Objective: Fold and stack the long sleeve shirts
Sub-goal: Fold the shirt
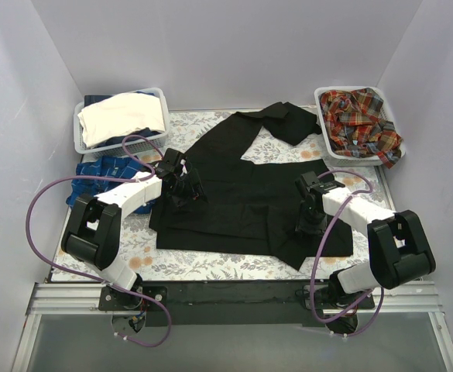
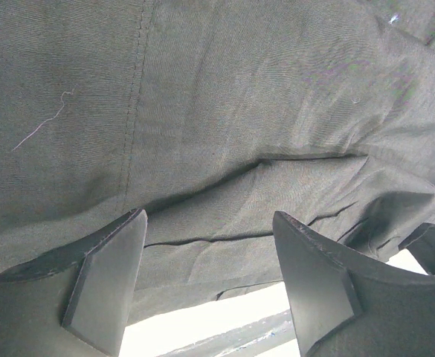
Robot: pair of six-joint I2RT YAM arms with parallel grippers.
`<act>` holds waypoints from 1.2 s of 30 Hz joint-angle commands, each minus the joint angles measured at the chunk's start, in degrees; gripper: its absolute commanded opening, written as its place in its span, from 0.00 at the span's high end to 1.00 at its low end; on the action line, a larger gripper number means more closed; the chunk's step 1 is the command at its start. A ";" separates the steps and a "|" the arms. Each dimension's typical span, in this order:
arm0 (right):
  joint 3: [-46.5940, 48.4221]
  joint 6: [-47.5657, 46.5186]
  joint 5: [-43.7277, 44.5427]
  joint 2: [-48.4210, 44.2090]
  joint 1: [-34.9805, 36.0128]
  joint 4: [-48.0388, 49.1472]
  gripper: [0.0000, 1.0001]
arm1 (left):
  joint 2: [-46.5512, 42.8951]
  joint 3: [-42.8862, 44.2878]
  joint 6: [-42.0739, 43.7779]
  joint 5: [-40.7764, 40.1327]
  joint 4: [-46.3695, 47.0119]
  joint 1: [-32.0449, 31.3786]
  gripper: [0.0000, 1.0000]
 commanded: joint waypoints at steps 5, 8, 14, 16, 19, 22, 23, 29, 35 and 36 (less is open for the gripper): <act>-0.62 0.97 -0.12 0.23 -0.24 -0.26 0.82 | -1.20 1.39 0.51 -0.83 -0.88 0.04 0.32; 0.70 1.49 1.73 -1.35 -0.16 -2.45 0.92 | -1.11 1.13 0.51 -1.09 -0.88 0.04 0.32; 6.75 0.97 7.53 -5.48 -0.24 -9.57 0.95 | 1.88 -2.73 -0.10 -1.88 0.17 0.04 0.32; 8.69 0.18 9.99 -6.19 -0.16 -11.77 0.95 | 3.37 -4.05 -0.37 -1.79 0.44 0.04 0.32; 13.08 -1.66 13.68 -6.63 -0.24 -13.70 0.96 | 4.51 -5.20 -0.37 -2.06 1.14 0.04 0.32; 16.86 -3.25 17.28 -5.67 -0.16 -14.94 0.97 | 4.96 -5.81 -0.37 -2.41 1.23 0.04 0.32; 18.44 -3.60 18.16 -4.80 -0.16 -15.64 0.98 | 4.96 -6.08 -0.37 -2.41 1.32 0.04 0.32; 20.92 -4.48 22.91 -1.54 -0.24 -17.49 0.99 | 4.08 -6.17 -0.81 -2.85 1.40 0.04 0.32; 21.09 -5.35 28.53 0.74 -0.51 -16.18 0.95 | 3.29 -6.25 -0.98 -2.59 1.32 0.04 0.32; 21.18 -5.62 29.32 1.19 -0.51 -15.65 0.94 | 3.11 -6.17 -0.98 -2.50 1.32 0.04 0.32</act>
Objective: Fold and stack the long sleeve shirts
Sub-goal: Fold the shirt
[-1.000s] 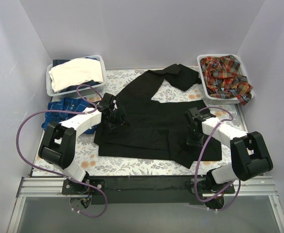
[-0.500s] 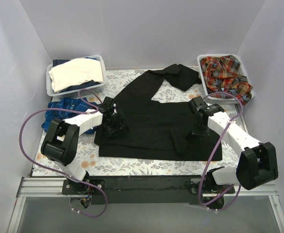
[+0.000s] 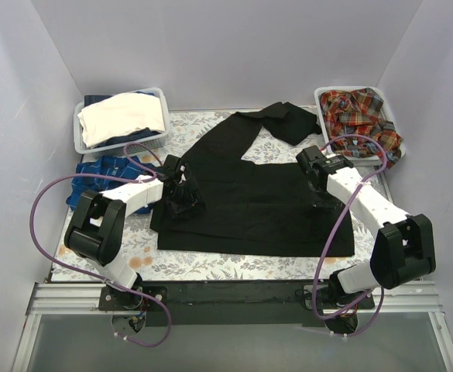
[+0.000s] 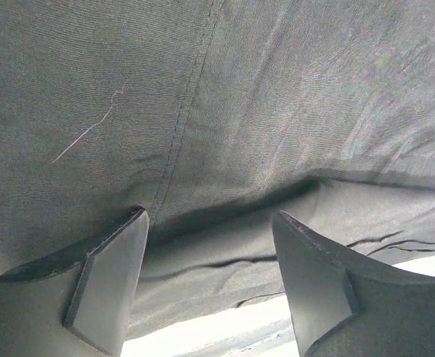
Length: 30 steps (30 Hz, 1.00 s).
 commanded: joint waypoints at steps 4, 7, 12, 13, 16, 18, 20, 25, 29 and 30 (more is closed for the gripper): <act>2.14 -3.20 7.87 3.56 -0.42 3.71 0.71 | 0.09 -1.58 0.61 -2.23 -0.96 -0.26 0.32; 3.63 -3.74 9.28 5.14 -0.42 4.16 0.62 | -0.52 -0.78 0.79 -2.41 -1.74 -0.26 0.32; 6.19 -0.75 12.09 3.30 -0.42 -0.58 0.53 | -2.45 1.32 1.05 -3.64 -3.42 -0.26 0.32; 6.10 0.38 12.44 1.47 -0.42 -1.02 0.54 | -2.72 1.59 1.14 -4.08 -4.03 -0.26 0.32; 5.31 0.57 12.53 -2.66 -0.42 -1.29 0.58 | -3.60 3.08 1.32 -5.04 -5.35 -0.26 0.32; 4.61 -1.44 9.74 -4.25 -0.34 0.99 0.60 | -4.47 4.05 1.49 -5.84 -5.97 -0.26 0.32; 4.17 -5.92 5.61 -5.05 -0.42 5.27 0.61 | -5.18 4.75 1.49 -6.71 -6.84 -0.26 0.32; 5.22 -9.45 -10.73 0.38 -0.33 8.90 0.62 | -7.81 8.61 2.11 -8.82 -9.13 -0.26 0.31; 2.68 -10.59 -21.55 3.56 1.15 12.06 0.63 | -9.57 10.29 2.28 -8.65 -10.01 -0.26 0.31; 1.89 -10.59 -24.44 3.82 1.68 12.85 0.63 | -9.75 10.12 2.20 -7.43 -9.84 -0.26 0.31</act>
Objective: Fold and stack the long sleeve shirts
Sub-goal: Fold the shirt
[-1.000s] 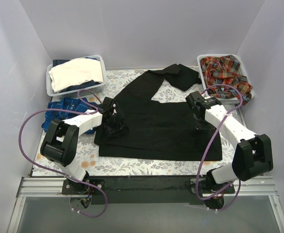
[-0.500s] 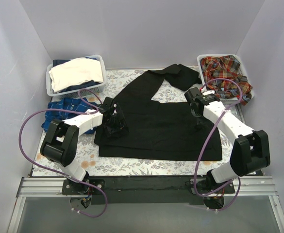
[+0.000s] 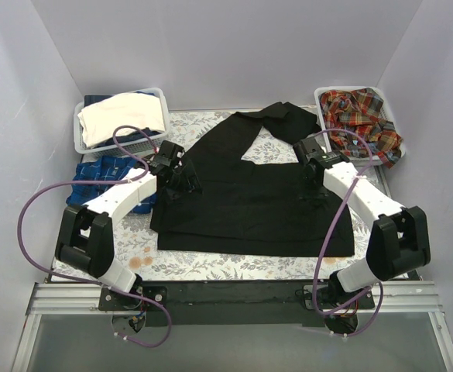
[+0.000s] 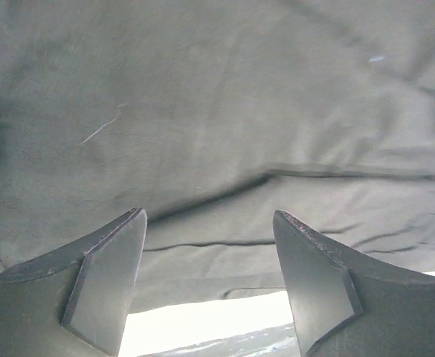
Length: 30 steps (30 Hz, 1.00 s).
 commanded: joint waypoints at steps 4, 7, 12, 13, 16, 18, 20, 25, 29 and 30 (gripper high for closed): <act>-6.48 -1.12 -20.29 2.10 3.75 10.05 0.63 | -7.31 -3.90 -0.49 8.82 6.46 -0.15 0.31; -10.09 -0.16 -24.68 2.62 4.89 13.57 0.63 | -10.48 -13.57 -4.01 13.23 14.22 -0.85 0.31; -15.27 1.51 -28.48 3.59 5.86 17.19 0.63 | -11.27 -20.61 -7.78 12.27 16.09 -1.91 0.31; -15.98 2.12 -28.74 3.77 5.95 17.62 0.64 | -11.53 -21.41 -8.58 12.10 16.00 -2.00 0.32; -18.88 2.66 -29.80 3.51 6.83 18.51 0.64 | -12.06 -24.14 -11.66 11.22 14.95 -2.26 0.32; -20.37 3.18 -30.23 2.98 7.53 18.86 0.64 | -12.33 -25.19 -13.06 10.17 13.55 -2.35 0.32; -22.83 3.53 -31.02 2.37 8.49 19.04 0.64 | -13.64 -26.68 -15.17 8.94 11.27 -2.70 0.32; -28.37 4.68 -31.99 -2.02 11.04 18.25 0.65 | -19.61 -30.11 -18.95 7.62 4.85 -2.97 0.32; -34.17 6.08 -30.60 -6.59 12.10 15.35 0.65 | -26.20 -30.56 -21.15 7.27 -1.12 -3.14 0.32; -34.79 6.17 -29.89 -8.08 12.10 13.26 0.65 | -27.00 -30.56 -21.41 7.09 -3.66 -3.14 0.32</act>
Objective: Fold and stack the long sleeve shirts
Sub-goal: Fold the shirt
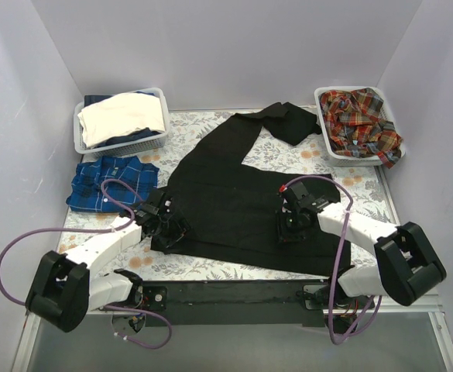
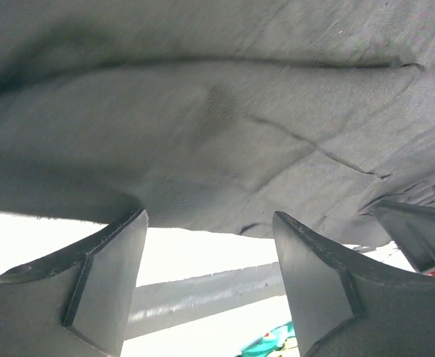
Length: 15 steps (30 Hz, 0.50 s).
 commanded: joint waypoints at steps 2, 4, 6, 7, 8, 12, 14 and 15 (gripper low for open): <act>-7.56 0.89 1.86 -2.96 0.93 -9.98 0.65 | -6.42 -0.65 -3.47 -1.63 -10.53 -0.48 0.32; -7.92 2.53 0.71 -5.16 1.02 -10.33 0.65 | -7.83 -1.53 -3.74 -0.67 -12.02 -0.48 0.32; -6.35 3.95 2.90 -6.04 1.02 -12.26 0.65 | -8.79 -2.32 -3.74 -0.40 -12.73 -0.56 0.32; -5.47 3.96 3.87 -6.04 1.02 -12.97 0.65 | -9.23 -1.89 -3.48 -0.40 -13.08 -0.56 0.32; -4.59 3.87 5.79 -6.04 1.02 -13.50 0.65 | -9.67 -1.11 -3.30 -1.62 -13.61 -0.56 0.32; 2.17 2.47 8.36 -7.36 1.28 -14.91 0.65 | -11.26 8.11 -1.19 -7.51 -18.08 -0.56 0.32; 6.83 1.59 8.45 -7.01 1.63 -14.91 0.65 | -9.68 15.05 0.83 -10.32 -19.75 -0.56 0.32; 8.24 0.97 8.45 -5.97 1.81 -14.91 0.65 | -8.98 16.90 1.44 -12.51 -20.20 -0.56 0.31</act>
